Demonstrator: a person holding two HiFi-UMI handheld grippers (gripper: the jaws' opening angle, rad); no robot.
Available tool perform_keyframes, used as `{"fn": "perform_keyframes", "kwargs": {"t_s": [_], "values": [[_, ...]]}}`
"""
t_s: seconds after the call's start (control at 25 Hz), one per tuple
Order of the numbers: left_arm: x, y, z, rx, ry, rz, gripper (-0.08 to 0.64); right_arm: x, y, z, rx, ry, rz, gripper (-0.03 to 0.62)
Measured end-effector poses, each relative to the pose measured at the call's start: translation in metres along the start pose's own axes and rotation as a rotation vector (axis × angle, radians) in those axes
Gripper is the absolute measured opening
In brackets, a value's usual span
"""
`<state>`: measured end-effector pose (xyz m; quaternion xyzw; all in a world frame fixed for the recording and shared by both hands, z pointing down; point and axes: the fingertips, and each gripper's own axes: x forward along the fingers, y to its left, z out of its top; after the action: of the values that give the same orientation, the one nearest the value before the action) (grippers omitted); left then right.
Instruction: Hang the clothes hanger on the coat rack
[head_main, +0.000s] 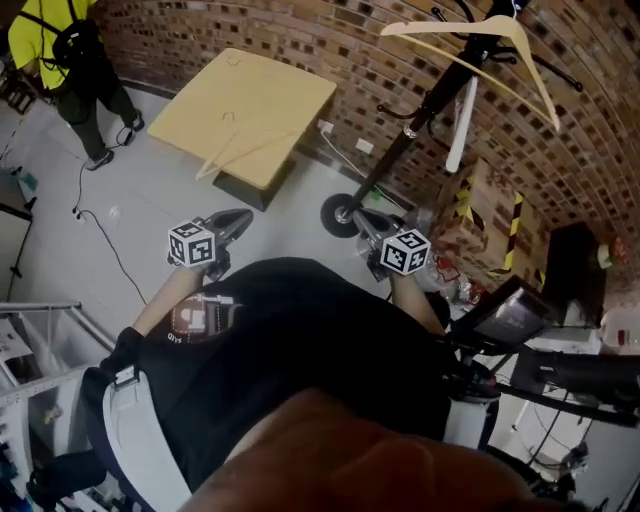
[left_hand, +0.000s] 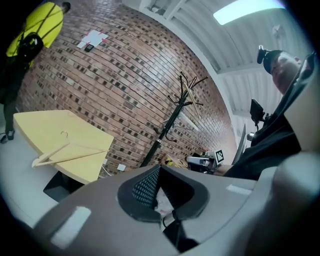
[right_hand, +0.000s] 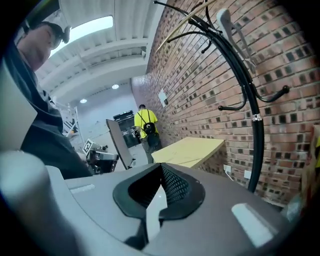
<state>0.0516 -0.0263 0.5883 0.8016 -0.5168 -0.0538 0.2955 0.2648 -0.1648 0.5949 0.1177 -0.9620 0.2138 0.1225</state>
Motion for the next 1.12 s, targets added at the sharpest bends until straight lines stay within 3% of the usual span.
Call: {"fn": "perform_keyframes", "kwargs": {"t_s": [0.16,0.36,0.64,0.8,0.96,1.12], "values": [[0.0,0.01,-0.003,-0.02,-0.01,0.071,0.0,0.032,-0.018,0.001,-0.03,0.055,0.07,0.014],[-0.017,0.052,0.005,-0.058,-0.044,0.129,0.0,0.09,-0.018,0.008,-0.079,0.114,0.118,0.015],[-0.04,0.146,0.034,-0.081,-0.078,0.087,0.0,0.192,-0.017,0.024,-0.117,0.197,0.08,0.029],[-0.061,0.207,0.052,-0.112,-0.029,0.046,0.0,0.244,-0.03,0.03,0.03,0.229,0.013,0.064],[-0.077,0.271,0.067,-0.165,0.0,0.052,0.0,0.288,-0.075,0.036,0.225,0.24,-0.064,0.111],[-0.091,0.32,0.055,-0.292,0.003,0.096,0.0,0.306,-0.125,0.019,0.412,0.258,-0.133,0.146]]}}
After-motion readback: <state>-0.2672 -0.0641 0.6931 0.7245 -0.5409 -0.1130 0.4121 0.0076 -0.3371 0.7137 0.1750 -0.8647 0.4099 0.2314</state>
